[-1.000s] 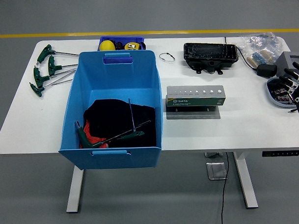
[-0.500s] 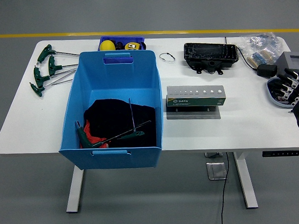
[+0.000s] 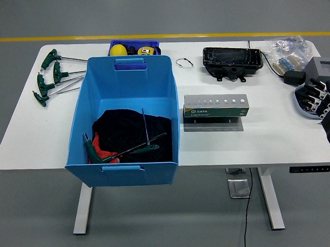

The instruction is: Lift tool from toolbox,place it in box,lift tool from toolbox,place it in box

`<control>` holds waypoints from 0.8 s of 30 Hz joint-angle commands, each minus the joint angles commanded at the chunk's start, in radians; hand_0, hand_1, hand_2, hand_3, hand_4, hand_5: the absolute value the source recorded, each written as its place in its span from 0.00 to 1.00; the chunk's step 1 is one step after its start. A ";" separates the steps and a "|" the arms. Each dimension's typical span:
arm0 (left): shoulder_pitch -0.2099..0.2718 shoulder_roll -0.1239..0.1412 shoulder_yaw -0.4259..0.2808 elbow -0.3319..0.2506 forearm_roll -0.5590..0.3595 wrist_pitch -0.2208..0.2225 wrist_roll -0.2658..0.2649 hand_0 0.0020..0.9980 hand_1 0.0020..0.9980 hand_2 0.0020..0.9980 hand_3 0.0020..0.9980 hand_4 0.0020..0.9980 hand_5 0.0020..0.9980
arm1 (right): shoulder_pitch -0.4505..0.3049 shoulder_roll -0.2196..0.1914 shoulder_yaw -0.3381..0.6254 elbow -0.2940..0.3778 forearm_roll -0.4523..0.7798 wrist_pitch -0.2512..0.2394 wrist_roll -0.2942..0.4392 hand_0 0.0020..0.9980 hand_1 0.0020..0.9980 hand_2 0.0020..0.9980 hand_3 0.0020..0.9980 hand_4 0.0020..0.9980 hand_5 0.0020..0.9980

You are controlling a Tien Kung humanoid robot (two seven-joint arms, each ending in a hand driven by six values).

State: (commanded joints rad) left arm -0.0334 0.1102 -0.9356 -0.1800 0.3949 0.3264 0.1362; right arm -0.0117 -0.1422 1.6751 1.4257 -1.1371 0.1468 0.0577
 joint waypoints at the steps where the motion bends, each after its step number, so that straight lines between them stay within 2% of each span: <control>1: 0.000 -0.001 -0.003 0.000 0.005 0.000 0.000 0.63 0.63 0.71 0.80 0.86 0.78 | 0.000 0.000 0.000 0.000 -0.001 0.001 0.000 0.80 0.76 0.84 0.86 1.00 0.93; 6: -0.002 -0.003 -0.024 0.000 0.061 0.000 -0.004 0.63 0.63 0.71 0.80 0.86 0.77 | -0.001 0.000 0.001 0.001 -0.001 -0.005 0.005 0.81 0.76 0.84 0.86 1.00 0.93; 8: -0.003 -0.004 -0.027 0.000 0.066 0.000 -0.008 0.63 0.63 0.71 0.79 0.86 0.77 | 0.001 -0.001 -0.001 0.000 -0.001 -0.008 0.008 0.80 0.75 0.83 0.83 1.00 0.92; 16: -0.007 -0.006 -0.046 0.000 0.078 0.004 -0.014 0.63 0.63 0.71 0.79 0.86 0.77 | 0.004 -0.008 -0.007 0.000 -0.003 -0.011 0.011 0.80 0.75 0.83 0.84 1.00 0.92; 20: -0.010 -0.005 -0.019 0.000 0.049 0.003 -0.019 0.63 0.64 0.71 0.79 0.85 0.77 | 0.001 -0.010 -0.007 -0.001 -0.004 -0.009 0.009 0.80 0.75 0.83 0.84 1.00 0.92; 24: -0.014 -0.003 0.052 0.000 -0.018 -0.007 -0.036 0.63 0.64 0.71 0.79 0.85 0.77 | 0.003 -0.011 -0.007 -0.002 -0.006 -0.007 0.008 0.80 0.75 0.83 0.84 1.00 0.92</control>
State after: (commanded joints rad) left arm -0.0476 0.1070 -0.8836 -0.1800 0.3768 0.3194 0.1002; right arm -0.0088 -0.1531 1.6682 1.4241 -1.1434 0.1399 0.0658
